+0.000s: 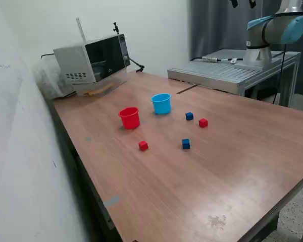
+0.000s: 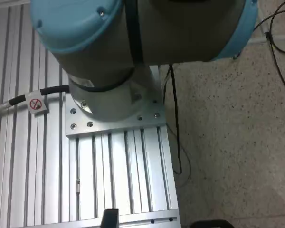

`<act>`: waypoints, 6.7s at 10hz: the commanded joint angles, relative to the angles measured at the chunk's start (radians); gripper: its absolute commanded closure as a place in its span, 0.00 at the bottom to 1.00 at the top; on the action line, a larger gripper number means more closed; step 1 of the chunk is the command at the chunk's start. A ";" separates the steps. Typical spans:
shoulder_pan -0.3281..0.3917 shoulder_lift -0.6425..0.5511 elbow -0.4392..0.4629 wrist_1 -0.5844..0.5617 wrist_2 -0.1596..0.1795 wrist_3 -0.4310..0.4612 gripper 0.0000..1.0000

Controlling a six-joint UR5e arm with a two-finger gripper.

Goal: Place red objects in the red bin, and blue objects in the blue bin.

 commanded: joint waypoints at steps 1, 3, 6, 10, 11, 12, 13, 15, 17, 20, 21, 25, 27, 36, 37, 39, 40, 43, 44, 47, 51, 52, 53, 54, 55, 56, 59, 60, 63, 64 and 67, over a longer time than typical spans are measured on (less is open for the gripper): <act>0.000 0.000 0.000 0.000 0.000 0.000 0.00; 0.000 0.000 0.000 0.000 0.000 0.000 0.00; 0.000 0.000 0.000 0.000 0.000 0.000 0.00; 0.000 0.000 0.000 0.000 0.000 0.000 0.00; 0.000 0.000 0.000 0.000 0.000 0.000 0.00; 0.000 0.000 0.000 0.000 0.000 0.000 0.00; 0.000 -0.003 0.002 0.000 0.002 0.000 0.00; 0.002 -0.005 0.003 0.000 0.002 0.000 0.00; 0.005 -0.003 -0.003 0.000 0.002 0.000 0.00; 0.011 -0.002 -0.002 -0.015 0.005 0.000 0.00; 0.015 -0.005 0.003 -0.075 0.003 0.002 0.00; 0.052 0.000 -0.035 -0.251 0.003 0.002 0.00; 0.049 0.041 -0.090 -0.328 0.003 0.009 0.00; 0.259 0.436 -0.277 -0.796 0.076 -0.003 0.00; 0.274 0.533 -0.335 -0.810 0.083 -0.003 0.00; 0.301 0.693 -0.450 -0.859 0.091 -0.003 0.00; 0.304 0.745 -0.460 -0.888 0.091 -0.003 0.00; 0.273 0.844 -0.468 -0.975 0.091 -0.005 0.00; 0.252 0.844 -0.472 -0.976 0.091 -0.026 0.00; 0.200 0.890 -0.518 -0.977 0.091 -0.090 0.00; 0.164 1.020 -0.647 -1.003 0.091 -0.109 0.00; 0.161 1.038 -0.669 -1.005 0.091 -0.110 0.00; 0.160 1.060 -0.692 -1.005 0.091 -0.112 0.00; 0.158 1.086 -0.709 -1.005 0.091 -0.112 0.00; 0.155 1.098 -0.713 -1.006 0.091 -0.112 0.00; 0.146 1.101 -0.709 -1.011 0.091 -0.112 0.00; 0.134 1.169 -0.710 -1.035 0.091 -0.121 0.00; 0.126 1.172 -0.713 -1.043 0.091 -0.133 0.00; 0.095 1.192 -0.771 -1.057 0.084 -0.149 0.00; 0.089 1.193 -0.788 -1.068 0.084 -0.149 0.00; 0.072 1.250 -0.841 -1.069 0.081 -0.149 0.00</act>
